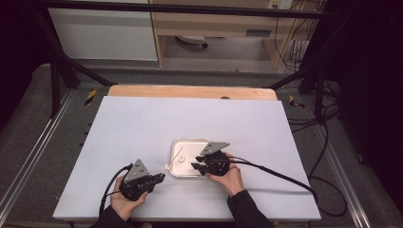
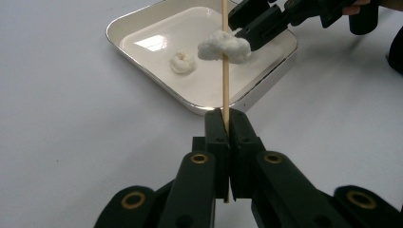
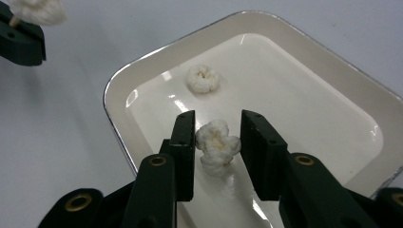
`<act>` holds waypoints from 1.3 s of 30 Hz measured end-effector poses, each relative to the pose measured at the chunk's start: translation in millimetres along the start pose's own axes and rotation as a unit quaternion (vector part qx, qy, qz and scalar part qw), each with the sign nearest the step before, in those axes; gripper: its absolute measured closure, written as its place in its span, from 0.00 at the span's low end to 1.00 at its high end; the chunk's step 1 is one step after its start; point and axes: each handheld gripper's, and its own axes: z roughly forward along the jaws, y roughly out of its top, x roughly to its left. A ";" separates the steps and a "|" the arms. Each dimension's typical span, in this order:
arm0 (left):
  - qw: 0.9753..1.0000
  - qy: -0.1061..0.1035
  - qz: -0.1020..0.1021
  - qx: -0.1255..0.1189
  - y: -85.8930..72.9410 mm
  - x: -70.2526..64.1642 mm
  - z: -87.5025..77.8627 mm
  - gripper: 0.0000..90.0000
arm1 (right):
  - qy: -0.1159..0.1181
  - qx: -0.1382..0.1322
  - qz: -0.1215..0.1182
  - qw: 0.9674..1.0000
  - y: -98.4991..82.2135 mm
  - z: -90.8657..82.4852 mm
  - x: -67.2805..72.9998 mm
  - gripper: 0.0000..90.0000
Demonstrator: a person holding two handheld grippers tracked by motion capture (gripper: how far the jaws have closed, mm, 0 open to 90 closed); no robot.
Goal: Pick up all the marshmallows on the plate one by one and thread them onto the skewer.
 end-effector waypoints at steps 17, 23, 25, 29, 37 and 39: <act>1.000 -0.012 0.012 0.003 1.3 -7.8 3.9 0.98 | 0.019 -0.061 0.028 0.998 9.5 -31.7 -10.2 0.78; 1.000 -0.019 0.024 0.001 1.8 -11.4 6.0 0.98 | 0.045 -0.113 0.045 0.992 20.1 -53.4 -11.7 0.79; 0.999 -0.021 0.030 0.001 2.0 -12.3 6.2 0.98 | 0.054 -0.129 0.048 0.989 22.8 -59.8 -12.2 0.79; 0.999 -0.023 0.035 0.000 2.3 -13.9 6.9 0.98 | 0.062 -0.147 0.055 0.986 26.1 -68.5 -12.7 0.79; 0.999 -0.026 0.042 -0.004 2.9 -16.4 7.2 0.98 | 0.090 -0.171 0.077 0.978 31.1 -73.1 -15.3 0.79; 0.999 -0.027 0.043 -0.007 3.0 -17.1 7.3 0.98 | 0.098 -0.174 0.081 0.977 31.4 -72.5 -15.4 0.79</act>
